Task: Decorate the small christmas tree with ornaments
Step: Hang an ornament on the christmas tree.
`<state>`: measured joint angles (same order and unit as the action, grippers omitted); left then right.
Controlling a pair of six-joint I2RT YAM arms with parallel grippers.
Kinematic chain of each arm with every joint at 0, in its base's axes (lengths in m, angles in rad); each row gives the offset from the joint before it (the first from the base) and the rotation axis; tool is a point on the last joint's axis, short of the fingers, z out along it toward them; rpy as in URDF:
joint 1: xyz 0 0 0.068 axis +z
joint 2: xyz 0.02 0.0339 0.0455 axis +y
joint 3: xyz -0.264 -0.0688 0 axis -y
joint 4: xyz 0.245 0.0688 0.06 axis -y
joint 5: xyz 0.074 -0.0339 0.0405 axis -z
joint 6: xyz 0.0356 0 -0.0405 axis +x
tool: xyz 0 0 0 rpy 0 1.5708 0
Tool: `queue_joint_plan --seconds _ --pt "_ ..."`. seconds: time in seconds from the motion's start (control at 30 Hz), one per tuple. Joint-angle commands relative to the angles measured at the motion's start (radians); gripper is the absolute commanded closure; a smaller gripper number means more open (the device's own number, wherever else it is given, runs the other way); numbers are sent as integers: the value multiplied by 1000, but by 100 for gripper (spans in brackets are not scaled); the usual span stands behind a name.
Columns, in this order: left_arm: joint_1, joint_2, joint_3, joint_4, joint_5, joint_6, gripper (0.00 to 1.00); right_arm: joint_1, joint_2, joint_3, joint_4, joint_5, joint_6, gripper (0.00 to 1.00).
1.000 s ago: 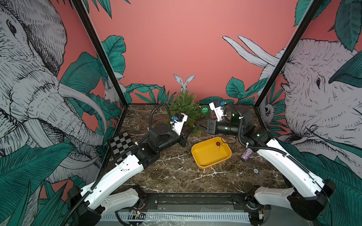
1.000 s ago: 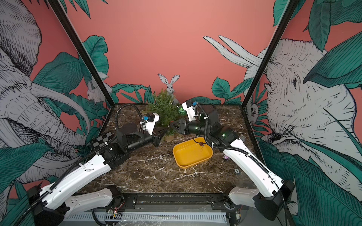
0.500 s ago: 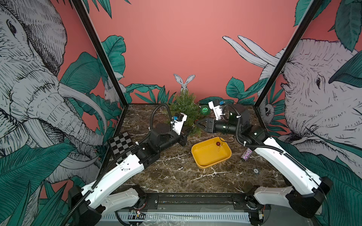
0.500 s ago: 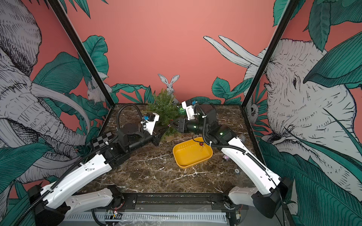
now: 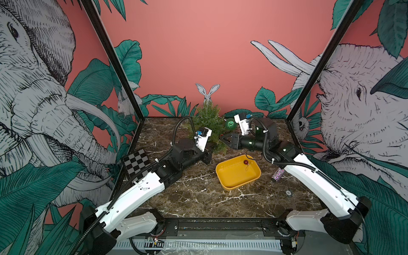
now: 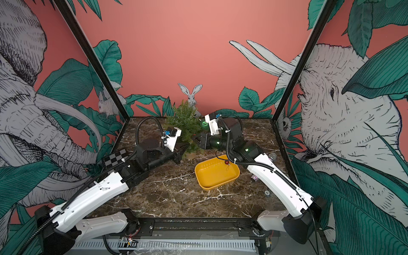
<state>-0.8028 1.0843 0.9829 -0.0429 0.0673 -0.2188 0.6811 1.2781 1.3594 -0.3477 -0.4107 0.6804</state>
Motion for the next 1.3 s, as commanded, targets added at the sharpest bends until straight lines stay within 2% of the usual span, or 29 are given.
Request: queue_joint_plan --seconds 0.0,0.03,0.1,0.23,0.43,0.5,0.63,0.8,0.97,1.27 --pt "11 -4 22 -4 -19 -11 100 6 -44 -26 53 32 1 71" --pt "11 -2 24 -5 -20 -13 99 6 -50 -36 56 32 4 71" --pt "13 0 25 -3 -17 -14 89 7 -55 -40 60 32 10 71" --pt "12 1 26 0 -19 -21 77 7 -67 -96 88 20 37 71" --pt "14 -3 25 0 -27 -26 76 7 -87 -146 117 13 58 67" --pt "14 -7 24 0 -28 -28 76 6 -98 -167 126 14 68 63" --pt "15 -12 25 -5 -29 -27 76 7 -123 -209 137 21 82 46" --pt "16 -22 21 -10 -29 -30 74 6 -158 -238 126 50 74 43" --pt "15 -64 7 -45 -22 -30 68 6 -215 -263 58 138 38 44" --pt "16 -183 -64 -113 23 -1 53 1 -306 -315 -136 382 -13 47"
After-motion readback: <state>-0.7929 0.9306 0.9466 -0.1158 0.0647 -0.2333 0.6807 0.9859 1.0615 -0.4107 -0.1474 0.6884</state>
